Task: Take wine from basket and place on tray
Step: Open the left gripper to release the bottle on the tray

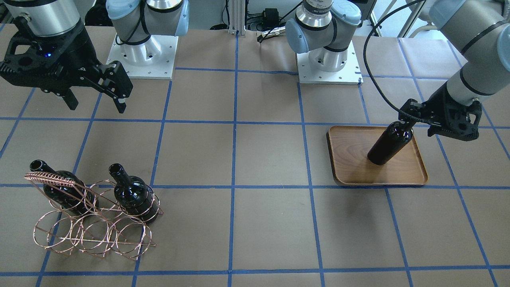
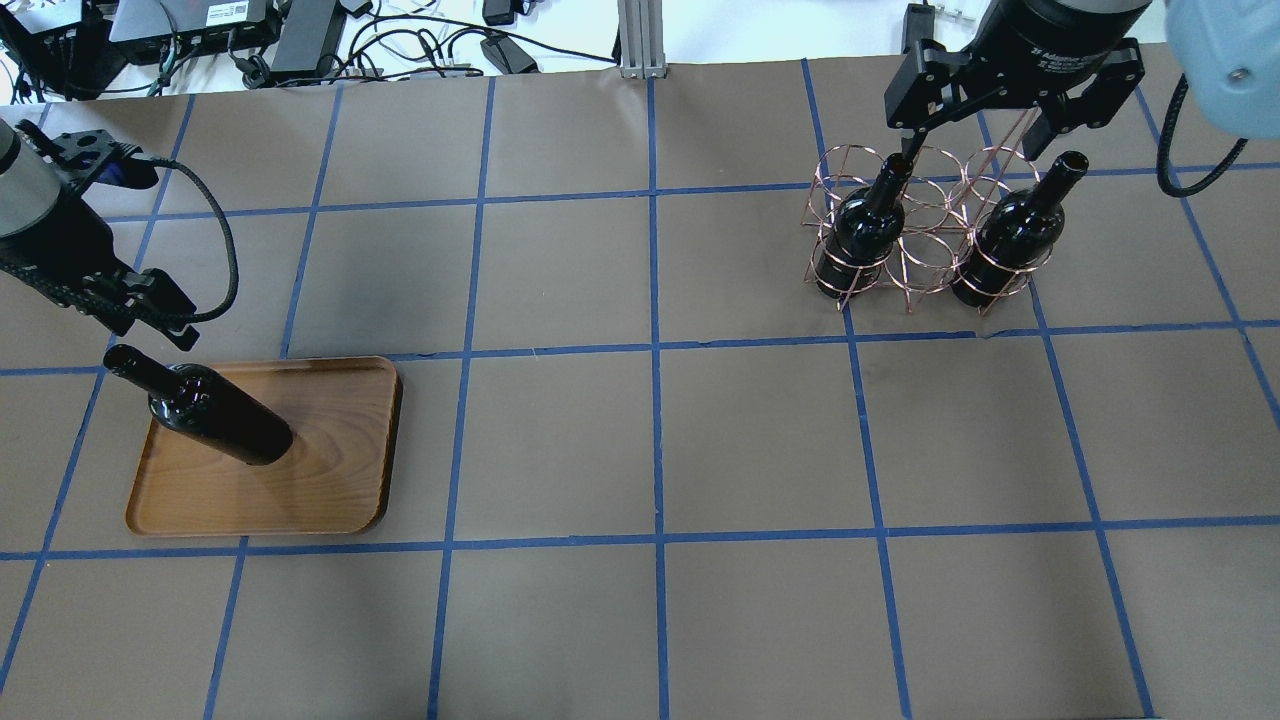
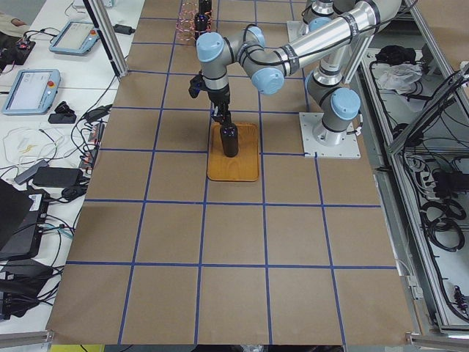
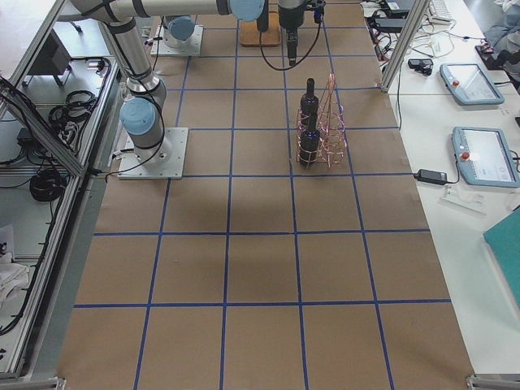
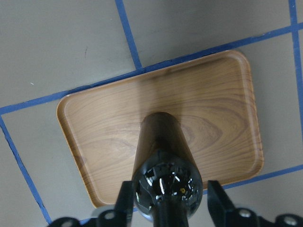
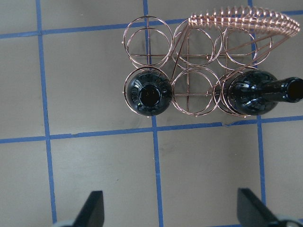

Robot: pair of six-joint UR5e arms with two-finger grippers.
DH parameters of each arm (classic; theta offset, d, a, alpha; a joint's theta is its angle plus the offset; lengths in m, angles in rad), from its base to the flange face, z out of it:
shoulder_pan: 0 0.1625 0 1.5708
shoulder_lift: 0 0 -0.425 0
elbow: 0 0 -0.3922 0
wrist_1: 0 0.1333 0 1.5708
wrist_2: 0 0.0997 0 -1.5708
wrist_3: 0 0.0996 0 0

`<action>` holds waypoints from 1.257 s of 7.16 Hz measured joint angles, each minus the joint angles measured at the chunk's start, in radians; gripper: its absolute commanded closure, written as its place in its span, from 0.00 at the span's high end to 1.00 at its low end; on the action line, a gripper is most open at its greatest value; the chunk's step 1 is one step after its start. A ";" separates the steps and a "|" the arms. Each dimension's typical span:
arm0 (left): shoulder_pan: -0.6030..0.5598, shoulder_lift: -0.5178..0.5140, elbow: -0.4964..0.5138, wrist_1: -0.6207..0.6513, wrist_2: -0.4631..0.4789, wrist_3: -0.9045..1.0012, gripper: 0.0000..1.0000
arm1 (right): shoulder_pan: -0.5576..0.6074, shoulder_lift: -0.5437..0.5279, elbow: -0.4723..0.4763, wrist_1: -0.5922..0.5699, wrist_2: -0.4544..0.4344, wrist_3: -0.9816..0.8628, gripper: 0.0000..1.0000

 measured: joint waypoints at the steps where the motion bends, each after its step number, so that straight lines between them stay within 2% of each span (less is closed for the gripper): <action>1: -0.005 0.014 0.017 -0.027 0.003 -0.023 1.00 | 0.001 0.000 0.000 0.000 0.000 0.000 1.00; 4: -0.033 0.055 0.180 -0.219 0.014 -0.234 1.00 | 0.001 0.000 0.000 0.000 0.000 0.000 1.00; 5: -0.074 0.066 0.220 -0.256 0.015 -0.304 1.00 | 0.001 0.000 0.000 0.000 0.000 0.000 1.00; 9: -0.308 0.098 0.245 -0.274 0.012 -0.516 1.00 | 0.001 0.000 0.000 -0.001 0.001 -0.001 1.00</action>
